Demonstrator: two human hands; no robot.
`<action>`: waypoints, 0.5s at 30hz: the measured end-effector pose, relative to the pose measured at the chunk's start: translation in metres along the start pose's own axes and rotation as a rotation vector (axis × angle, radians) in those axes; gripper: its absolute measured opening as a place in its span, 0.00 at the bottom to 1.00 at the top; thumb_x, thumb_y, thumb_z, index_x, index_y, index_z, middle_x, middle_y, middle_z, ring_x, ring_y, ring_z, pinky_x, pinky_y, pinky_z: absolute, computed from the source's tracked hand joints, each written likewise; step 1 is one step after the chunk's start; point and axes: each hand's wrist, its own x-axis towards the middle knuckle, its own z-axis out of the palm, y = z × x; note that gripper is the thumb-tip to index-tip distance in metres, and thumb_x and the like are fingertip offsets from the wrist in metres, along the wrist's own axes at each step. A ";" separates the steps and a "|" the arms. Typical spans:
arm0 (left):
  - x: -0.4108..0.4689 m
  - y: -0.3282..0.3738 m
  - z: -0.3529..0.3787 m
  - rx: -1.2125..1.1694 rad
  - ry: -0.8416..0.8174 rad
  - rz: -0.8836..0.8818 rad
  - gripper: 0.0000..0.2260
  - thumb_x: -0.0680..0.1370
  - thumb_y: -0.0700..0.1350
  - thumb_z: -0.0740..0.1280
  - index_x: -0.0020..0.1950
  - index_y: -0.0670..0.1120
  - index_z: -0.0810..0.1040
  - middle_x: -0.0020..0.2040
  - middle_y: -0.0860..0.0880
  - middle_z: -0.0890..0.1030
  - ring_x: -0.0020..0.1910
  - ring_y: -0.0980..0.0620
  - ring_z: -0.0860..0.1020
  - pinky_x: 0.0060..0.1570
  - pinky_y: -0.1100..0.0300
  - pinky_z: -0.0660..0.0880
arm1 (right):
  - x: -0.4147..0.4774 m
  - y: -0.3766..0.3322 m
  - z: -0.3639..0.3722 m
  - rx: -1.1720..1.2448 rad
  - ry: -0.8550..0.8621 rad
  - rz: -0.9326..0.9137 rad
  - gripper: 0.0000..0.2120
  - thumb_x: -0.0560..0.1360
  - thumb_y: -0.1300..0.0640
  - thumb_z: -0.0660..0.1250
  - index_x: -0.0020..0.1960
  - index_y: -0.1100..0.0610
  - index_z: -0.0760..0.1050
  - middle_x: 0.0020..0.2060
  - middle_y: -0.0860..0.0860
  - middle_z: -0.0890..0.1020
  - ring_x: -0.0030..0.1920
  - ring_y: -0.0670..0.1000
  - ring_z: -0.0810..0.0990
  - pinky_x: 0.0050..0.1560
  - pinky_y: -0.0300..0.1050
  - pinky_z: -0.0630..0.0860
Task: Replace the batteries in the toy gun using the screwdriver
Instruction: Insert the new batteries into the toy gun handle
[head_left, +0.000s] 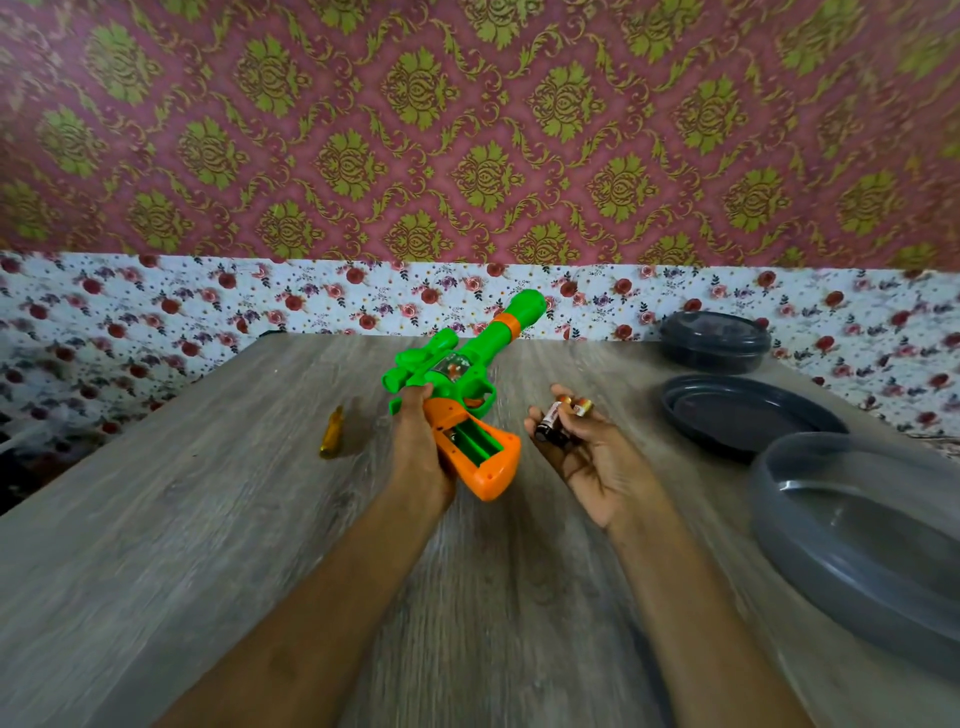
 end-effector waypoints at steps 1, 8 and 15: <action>0.001 0.000 -0.001 -0.001 0.004 -0.002 0.05 0.79 0.48 0.61 0.50 0.47 0.71 0.40 0.45 0.76 0.36 0.48 0.76 0.36 0.56 0.74 | -0.001 0.000 0.000 -0.010 0.001 -0.007 0.11 0.78 0.70 0.54 0.47 0.62 0.75 0.44 0.62 0.77 0.31 0.50 0.83 0.33 0.41 0.81; 0.003 0.000 -0.002 0.017 -0.011 -0.007 0.06 0.79 0.48 0.60 0.51 0.46 0.72 0.39 0.45 0.77 0.35 0.49 0.76 0.35 0.56 0.73 | -0.005 -0.001 0.002 -0.024 0.013 -0.043 0.07 0.77 0.68 0.59 0.48 0.62 0.75 0.33 0.57 0.82 0.31 0.48 0.83 0.34 0.39 0.81; 0.005 -0.001 -0.004 0.015 -0.026 -0.013 0.08 0.79 0.48 0.60 0.53 0.46 0.72 0.40 0.45 0.79 0.34 0.48 0.79 0.37 0.56 0.75 | -0.008 0.010 0.004 -0.410 0.045 -0.295 0.04 0.76 0.65 0.64 0.43 0.59 0.74 0.36 0.54 0.81 0.35 0.47 0.81 0.37 0.37 0.80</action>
